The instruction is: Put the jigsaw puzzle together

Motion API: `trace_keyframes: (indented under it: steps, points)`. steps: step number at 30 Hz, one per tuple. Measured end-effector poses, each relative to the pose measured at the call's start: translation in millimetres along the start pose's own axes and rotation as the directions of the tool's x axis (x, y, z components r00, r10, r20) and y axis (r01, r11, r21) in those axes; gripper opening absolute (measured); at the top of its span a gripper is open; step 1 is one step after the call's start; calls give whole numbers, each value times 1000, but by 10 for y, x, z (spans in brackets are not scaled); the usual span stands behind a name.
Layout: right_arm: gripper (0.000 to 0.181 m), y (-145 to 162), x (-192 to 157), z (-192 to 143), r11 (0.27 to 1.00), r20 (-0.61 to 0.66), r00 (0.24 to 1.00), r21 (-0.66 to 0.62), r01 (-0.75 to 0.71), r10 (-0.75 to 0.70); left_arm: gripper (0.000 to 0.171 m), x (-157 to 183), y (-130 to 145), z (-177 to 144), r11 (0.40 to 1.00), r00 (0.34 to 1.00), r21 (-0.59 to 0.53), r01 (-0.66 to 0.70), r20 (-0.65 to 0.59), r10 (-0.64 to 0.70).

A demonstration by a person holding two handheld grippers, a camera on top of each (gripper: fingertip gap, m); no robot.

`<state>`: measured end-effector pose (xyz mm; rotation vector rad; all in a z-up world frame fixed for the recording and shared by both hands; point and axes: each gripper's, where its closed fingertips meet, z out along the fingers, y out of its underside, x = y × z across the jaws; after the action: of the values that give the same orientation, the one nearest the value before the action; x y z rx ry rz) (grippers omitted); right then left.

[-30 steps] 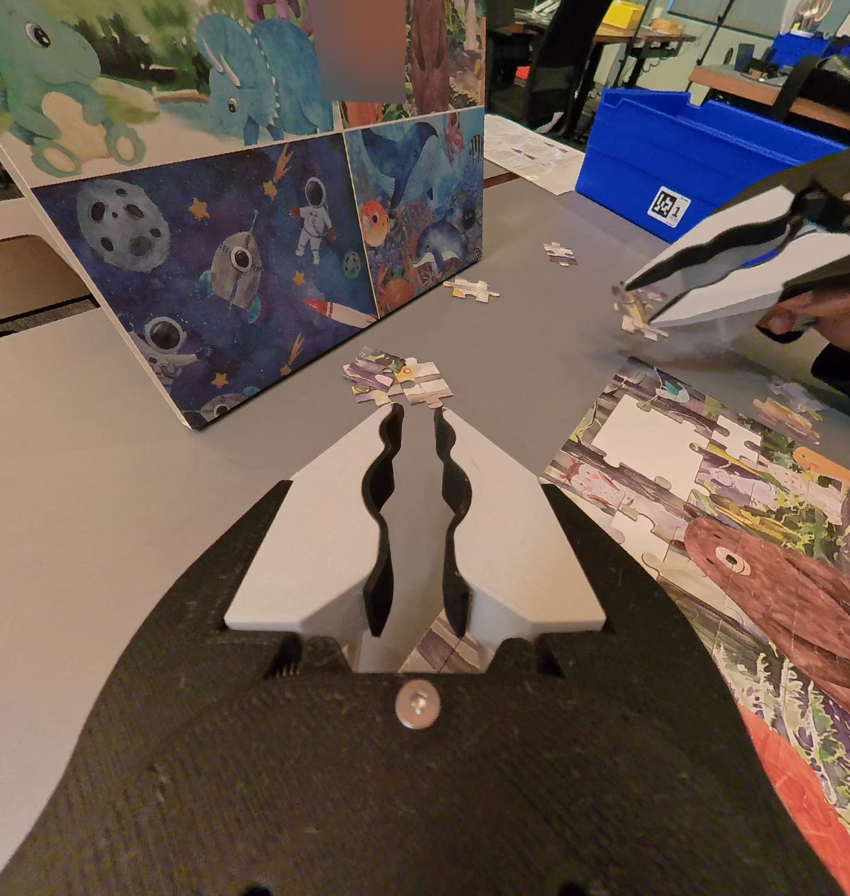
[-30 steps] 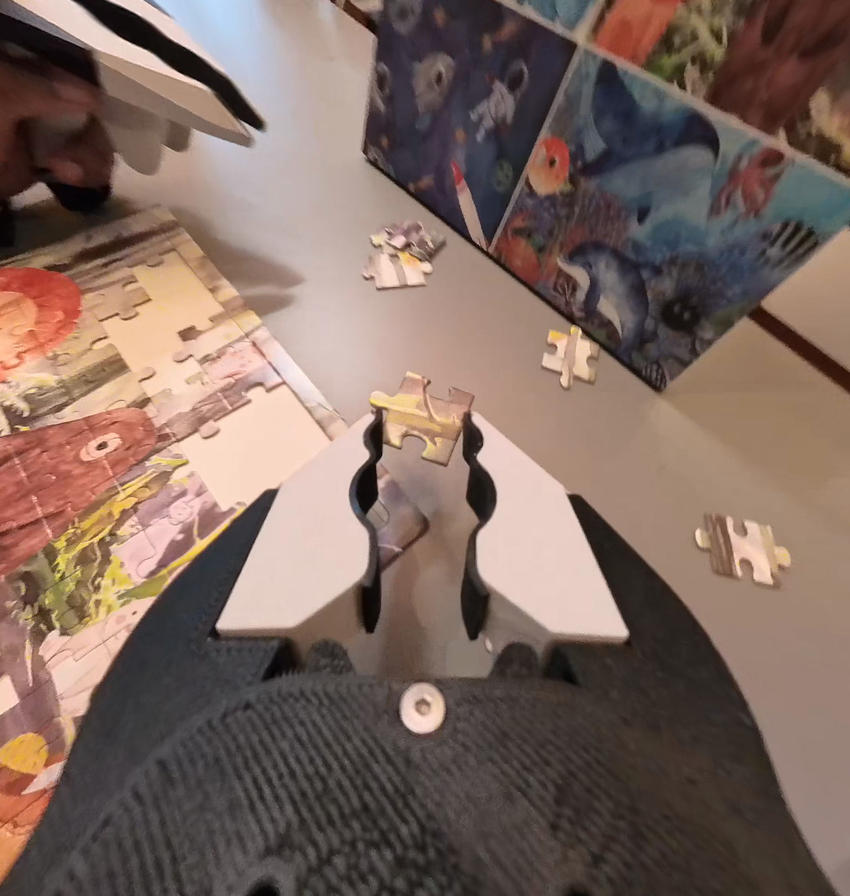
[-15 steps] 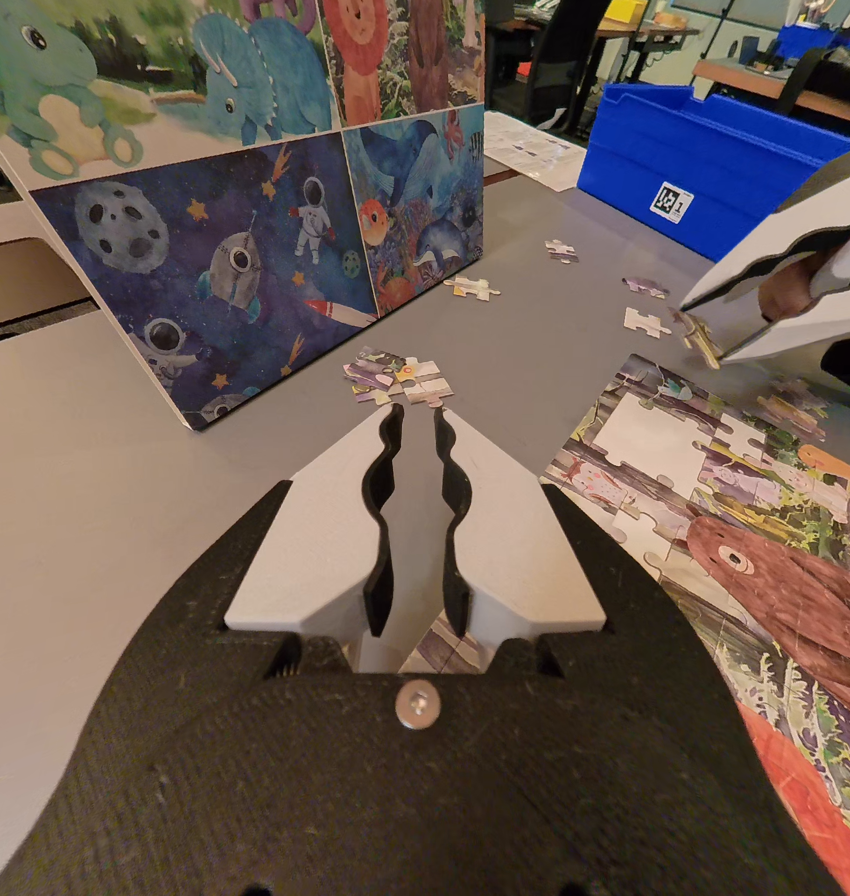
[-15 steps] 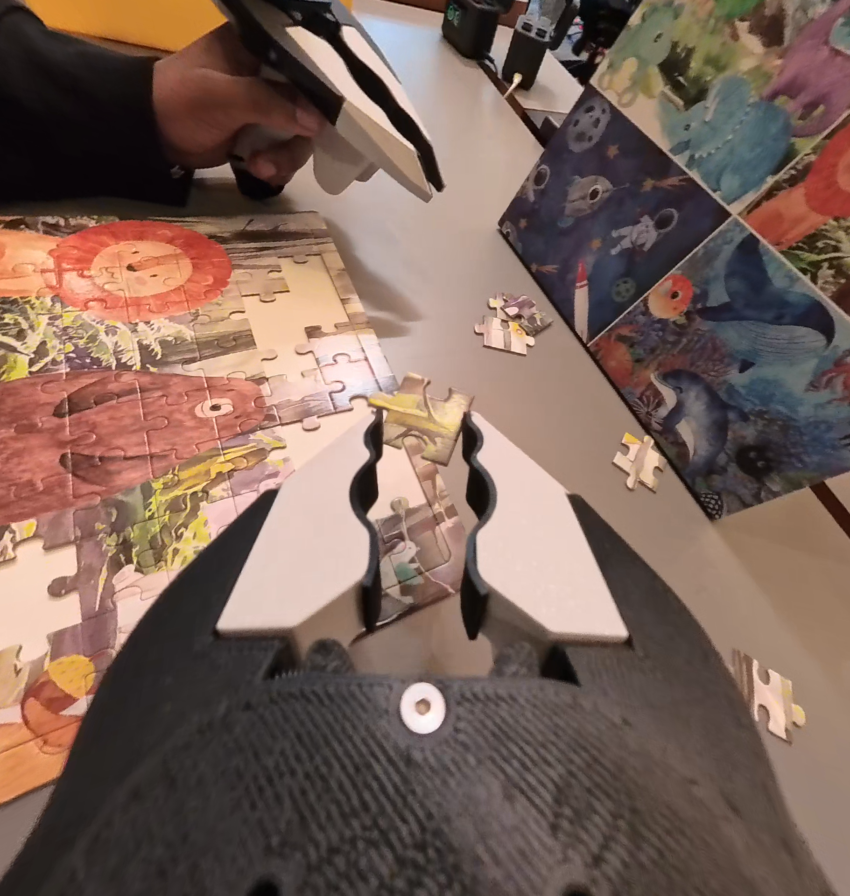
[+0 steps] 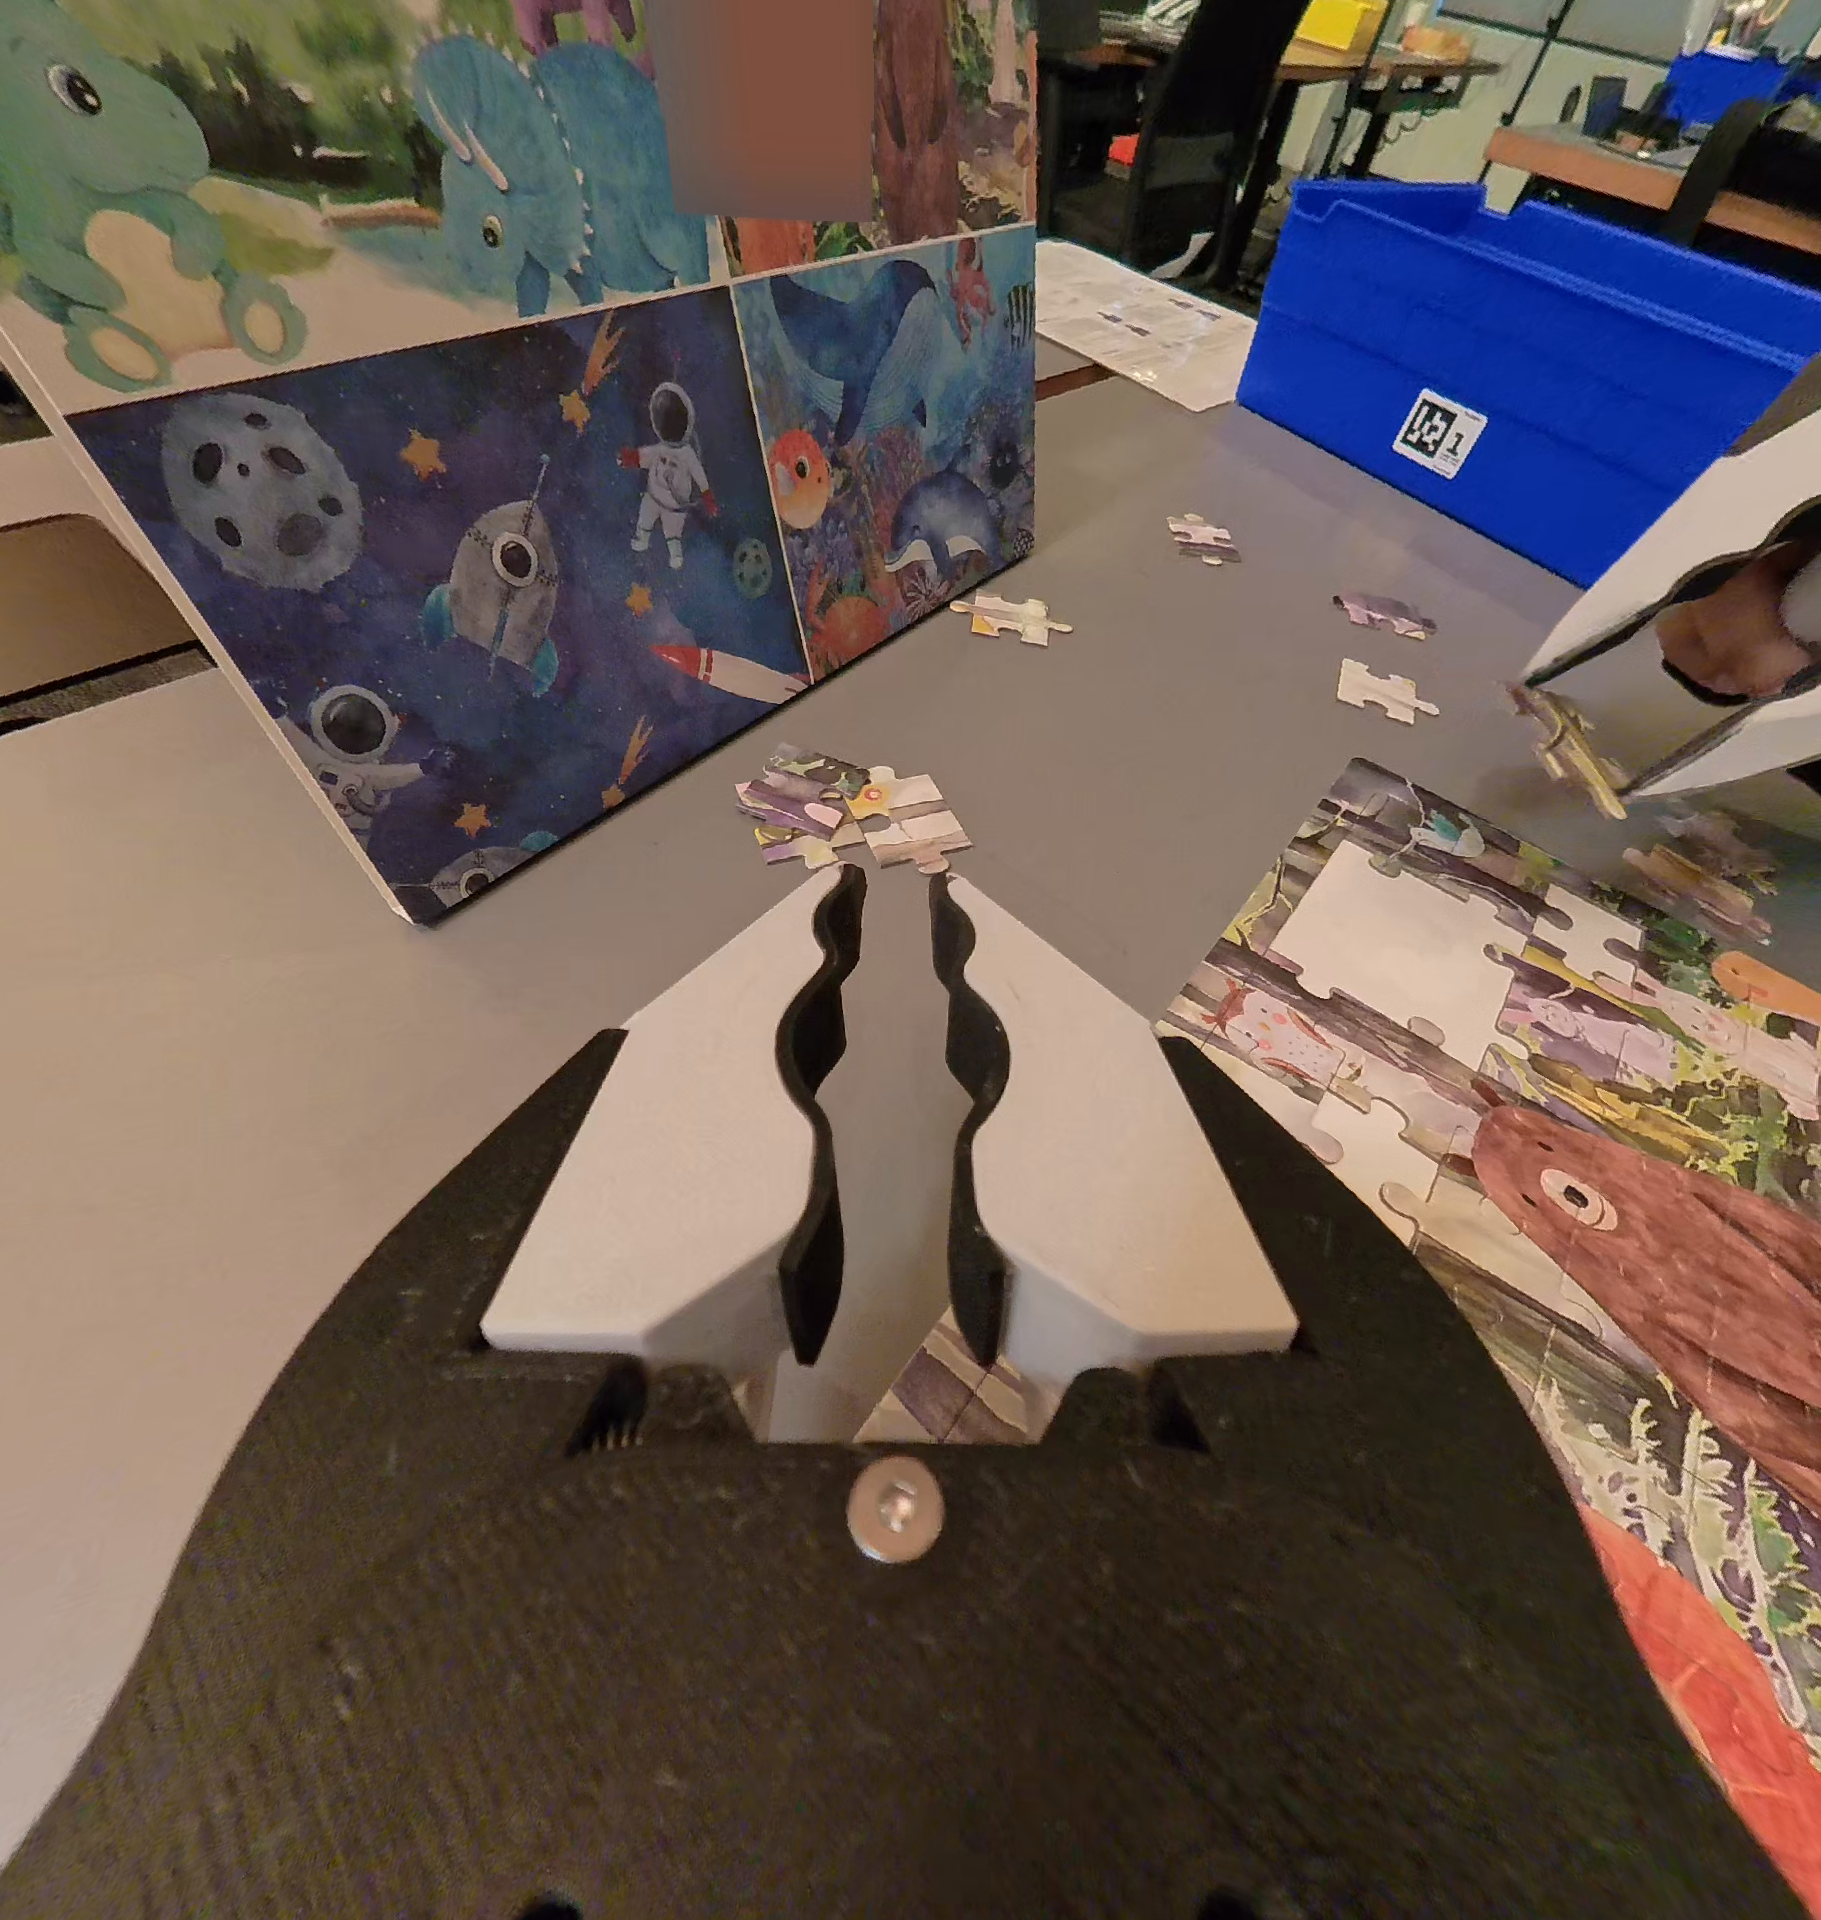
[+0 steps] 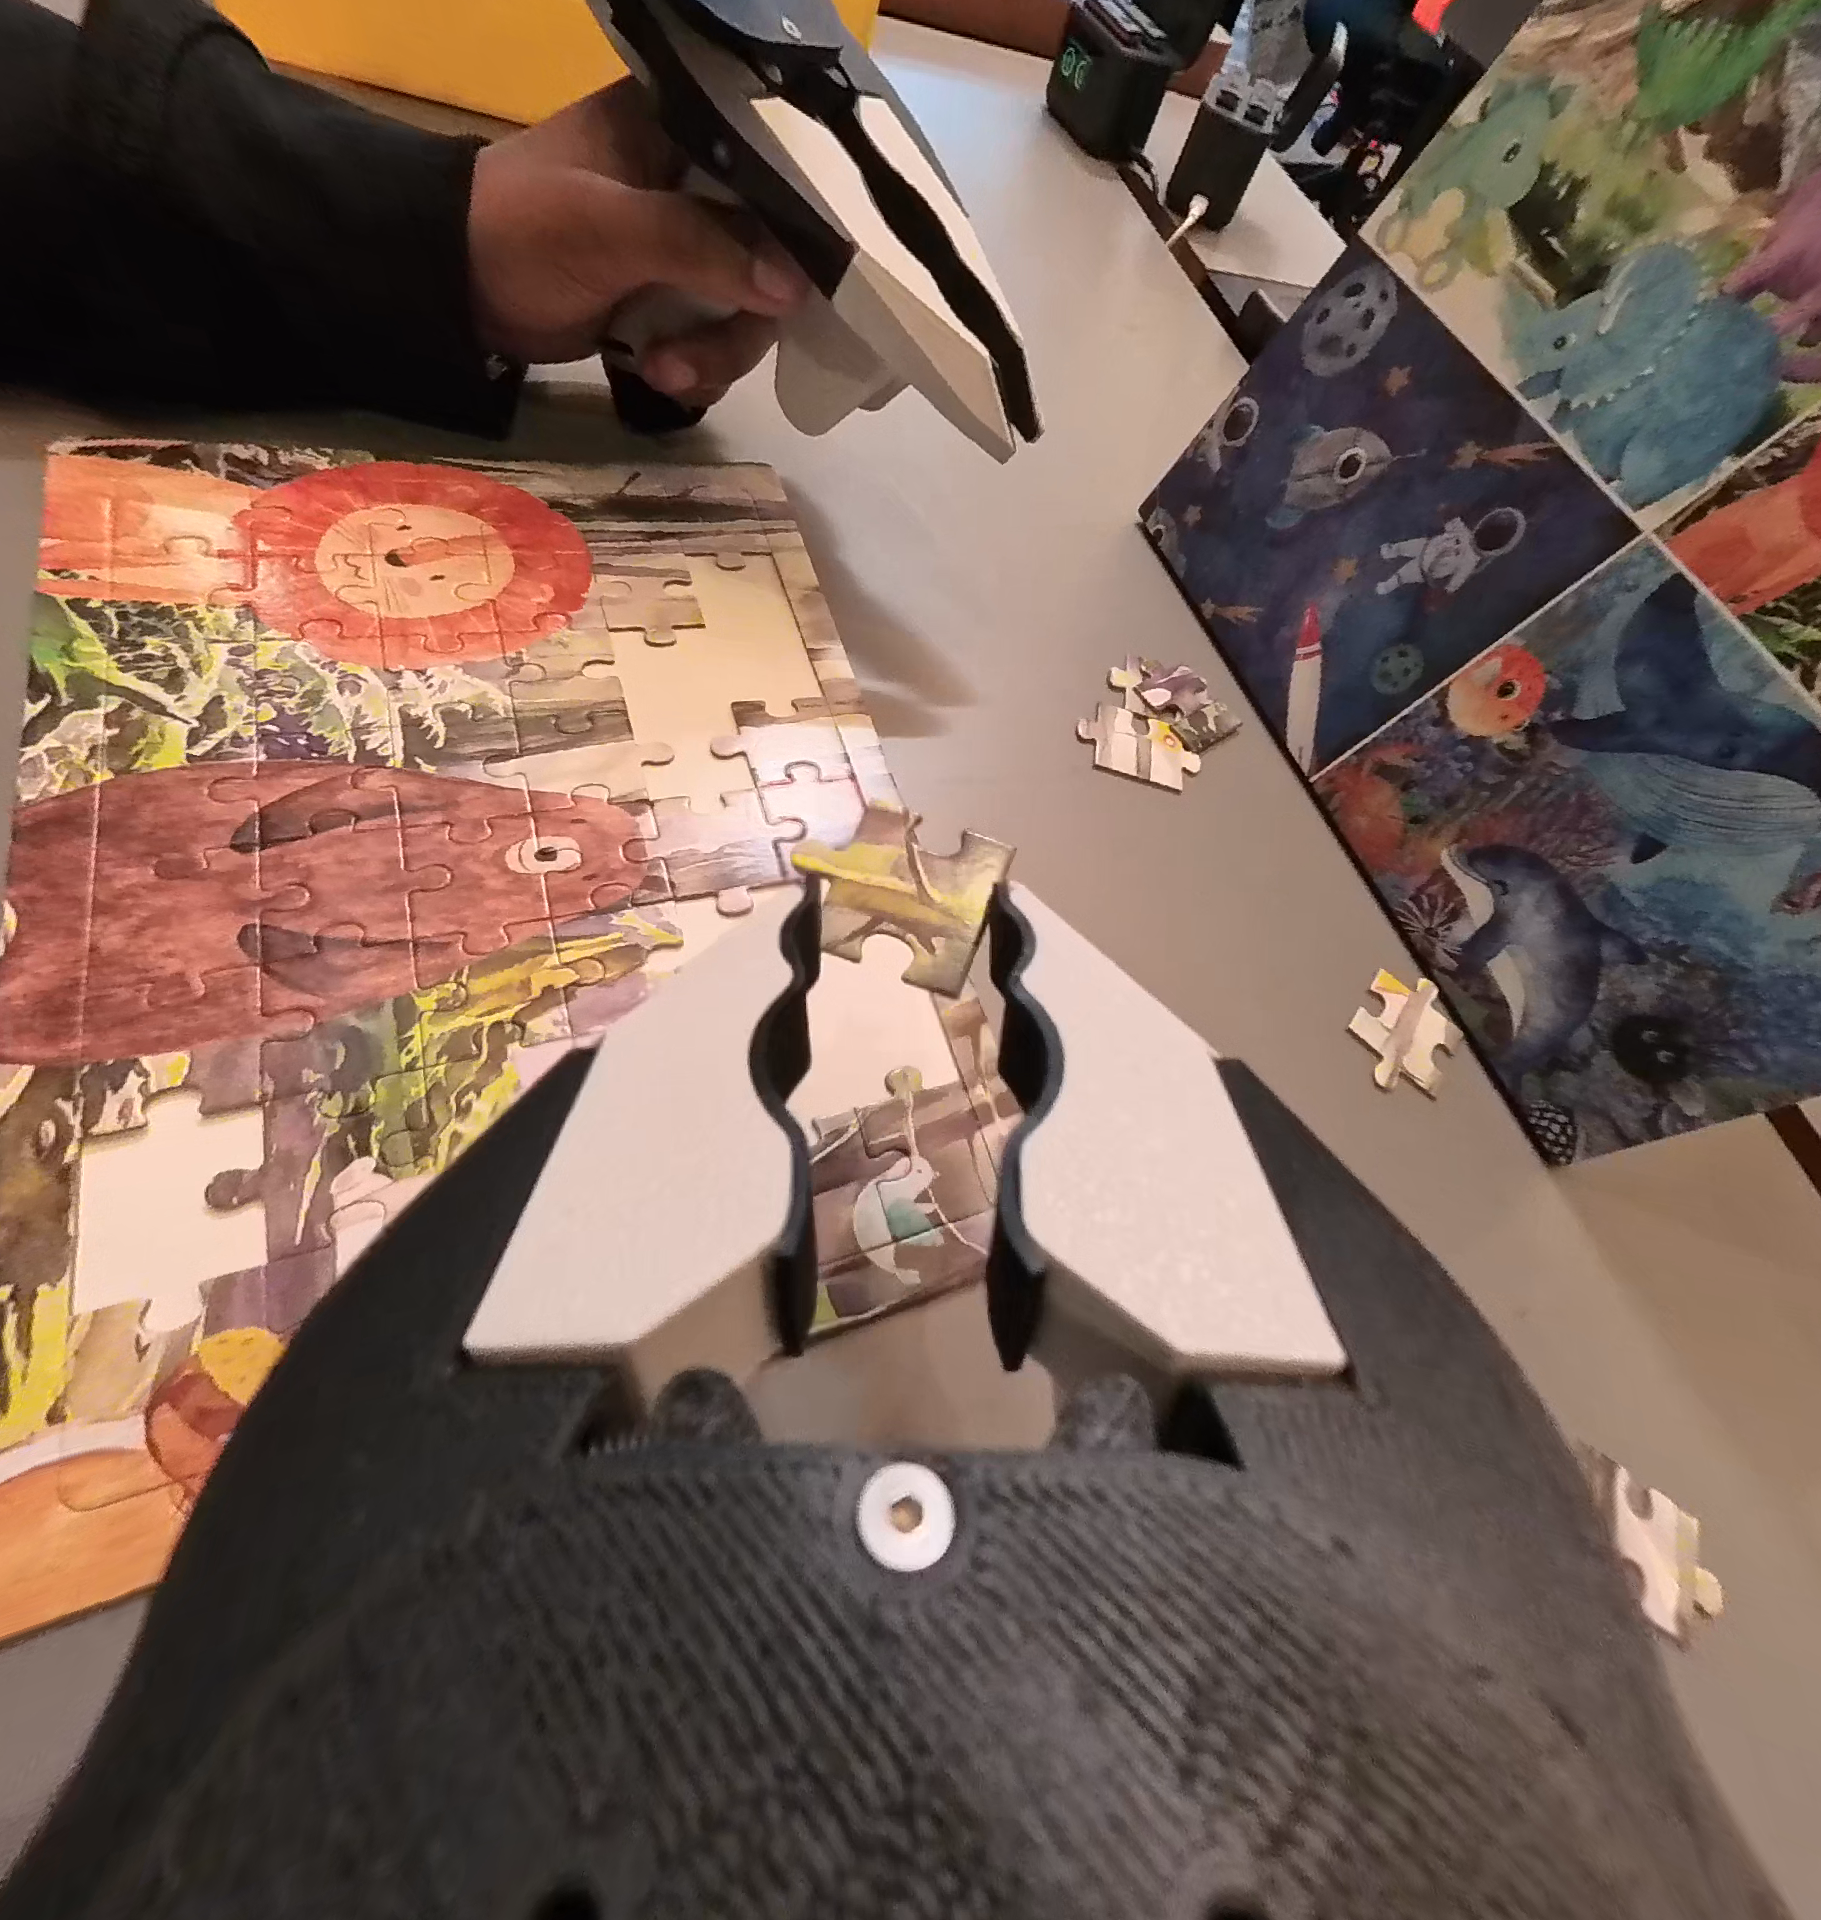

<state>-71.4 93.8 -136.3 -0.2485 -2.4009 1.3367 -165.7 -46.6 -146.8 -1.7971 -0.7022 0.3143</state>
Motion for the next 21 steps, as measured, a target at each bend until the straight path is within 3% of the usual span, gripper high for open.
trace_keyframes:
  steps: [12,13,14,15,21]
  points:
    - [30,101,123,-267,997,-61,996,33,-65,67,10,11,10,11,1000,1000,-9,-10,2,10]
    - [27,100,120,-267,997,-57,996,35,-64,66,10,14,13,14,1000,1000,-12,-14,2,14]
    - [10,95,96,-263,998,-45,997,37,-53,54,10,17,17,17,1000,1000,-15,-18,3,18]
    - [9,85,83,-251,998,-45,998,42,-43,45,10,22,21,20,1000,1000,-18,-22,4,22]
    - [15,192,52,-137,999,-35,998,-20,-47,46,10,32,28,27,999,999,-24,-35,8,35]
